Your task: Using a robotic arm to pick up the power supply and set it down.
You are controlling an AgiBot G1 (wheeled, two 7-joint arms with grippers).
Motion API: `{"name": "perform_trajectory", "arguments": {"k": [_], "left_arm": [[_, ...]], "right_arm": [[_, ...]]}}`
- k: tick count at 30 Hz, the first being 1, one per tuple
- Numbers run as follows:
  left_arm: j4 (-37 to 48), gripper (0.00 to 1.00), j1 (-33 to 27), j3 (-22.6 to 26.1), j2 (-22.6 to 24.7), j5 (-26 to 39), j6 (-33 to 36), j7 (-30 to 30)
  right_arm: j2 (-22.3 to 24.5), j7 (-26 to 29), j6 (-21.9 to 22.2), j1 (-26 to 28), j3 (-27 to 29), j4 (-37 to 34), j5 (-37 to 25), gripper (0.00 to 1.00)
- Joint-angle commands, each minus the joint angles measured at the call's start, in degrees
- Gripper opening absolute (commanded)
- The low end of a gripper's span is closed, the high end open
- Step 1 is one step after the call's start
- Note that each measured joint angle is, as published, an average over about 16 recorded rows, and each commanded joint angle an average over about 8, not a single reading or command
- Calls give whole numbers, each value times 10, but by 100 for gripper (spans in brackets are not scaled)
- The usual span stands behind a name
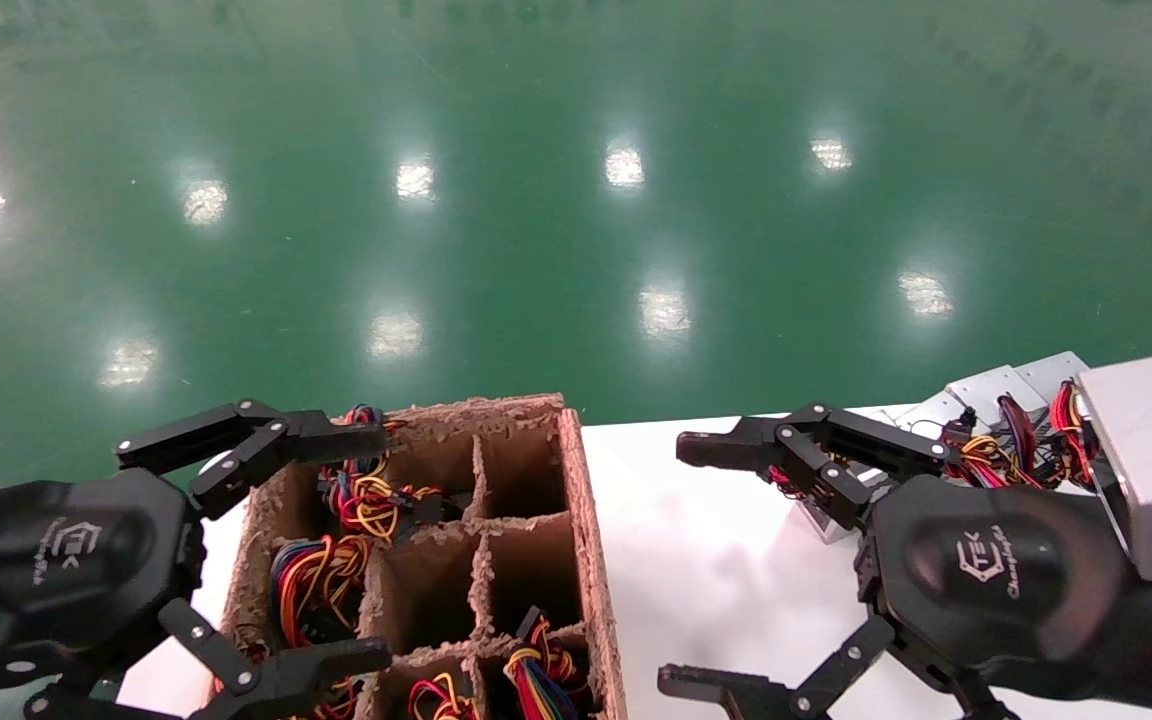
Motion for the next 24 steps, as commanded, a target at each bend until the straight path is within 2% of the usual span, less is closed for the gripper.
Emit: {"name": "perform_trajectory", "arguments": {"k": [1,2,10,18,24], "left_arm": [[0,100,0,0,0,0,0,0],[0,99,0,0,0,0,0,0],[0,0,0,0,0,0,0,0],[0,0,0,0,0,0,0,0],[0,0,0,0,0,0,0,0]], "right_arm": [[0,0,0,0,0,0,0,100],[0,0,0,0,0,0,0,100],[0,0,0,0,0,0,0,100],[0,-1,1,0,-5,0,-11,100],[-17,-10,22,-1,-33,2,-75,100]]}}
